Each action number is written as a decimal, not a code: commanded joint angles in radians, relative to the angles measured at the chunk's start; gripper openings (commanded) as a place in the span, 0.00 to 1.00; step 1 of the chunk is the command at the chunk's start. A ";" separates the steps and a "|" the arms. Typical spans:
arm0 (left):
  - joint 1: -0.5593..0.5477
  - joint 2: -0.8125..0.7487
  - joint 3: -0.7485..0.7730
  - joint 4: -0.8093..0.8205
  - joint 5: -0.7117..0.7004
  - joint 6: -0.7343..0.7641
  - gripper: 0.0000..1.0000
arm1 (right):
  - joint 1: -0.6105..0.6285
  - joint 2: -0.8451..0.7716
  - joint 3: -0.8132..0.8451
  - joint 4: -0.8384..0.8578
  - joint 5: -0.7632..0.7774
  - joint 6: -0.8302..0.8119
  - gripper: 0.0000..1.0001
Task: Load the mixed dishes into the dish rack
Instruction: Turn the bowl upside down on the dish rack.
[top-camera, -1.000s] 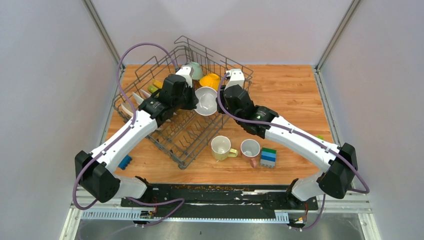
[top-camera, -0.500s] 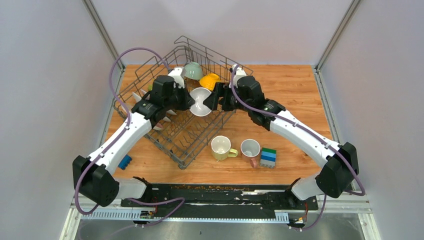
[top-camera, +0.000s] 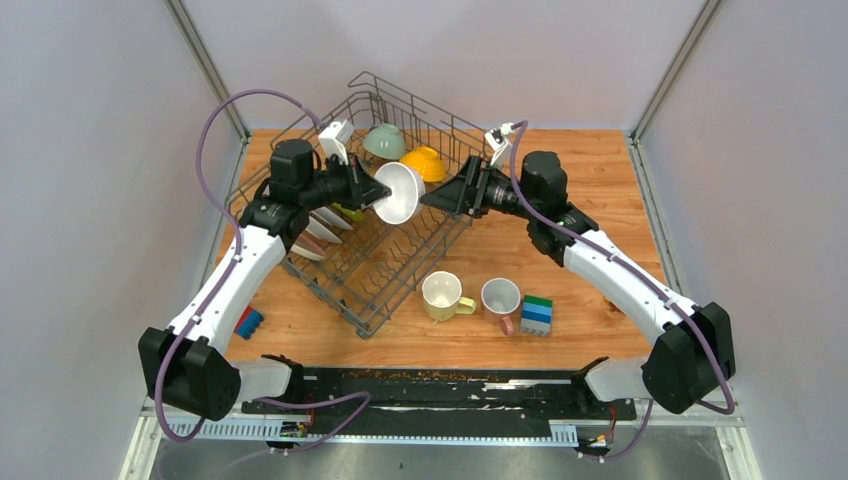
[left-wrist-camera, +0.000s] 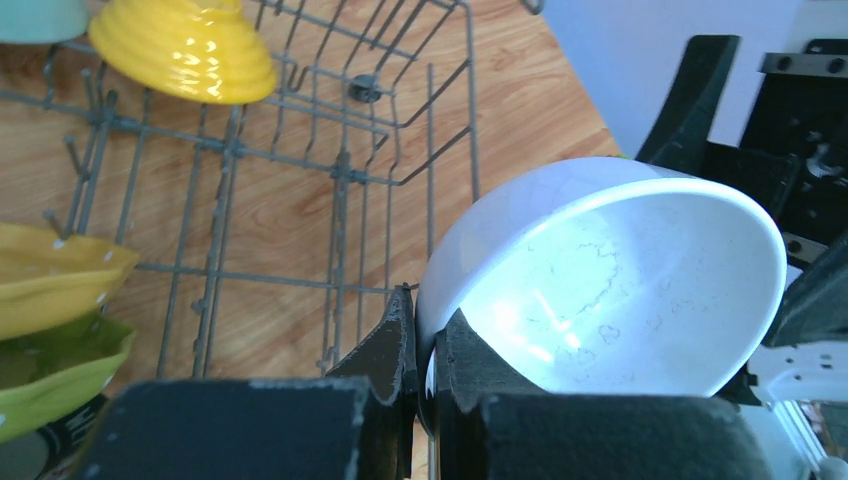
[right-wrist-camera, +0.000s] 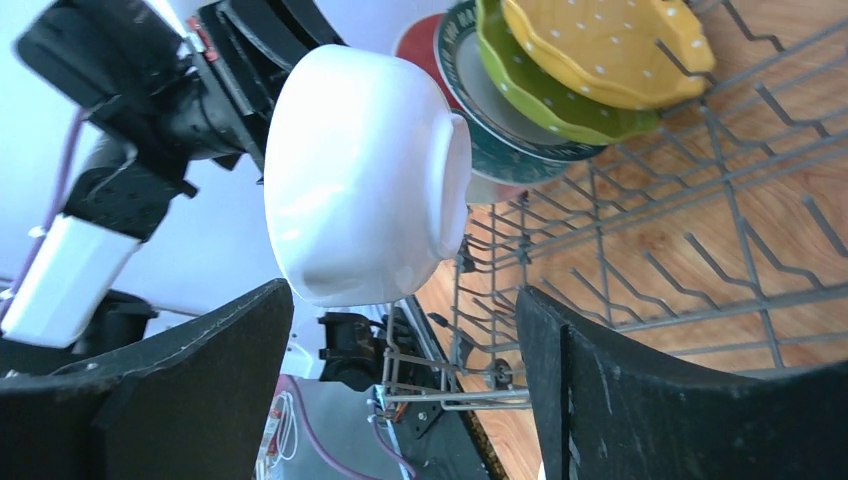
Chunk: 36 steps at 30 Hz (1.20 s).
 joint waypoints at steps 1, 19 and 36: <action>0.025 -0.037 -0.006 0.146 0.214 -0.043 0.00 | -0.017 -0.033 -0.027 0.215 -0.148 0.093 0.82; 0.026 -0.025 -0.042 0.323 0.356 -0.145 0.00 | -0.004 0.016 0.033 0.278 -0.226 0.114 0.79; 0.025 -0.017 -0.050 0.321 0.361 -0.134 0.00 | 0.006 0.045 0.099 0.268 -0.258 0.110 0.61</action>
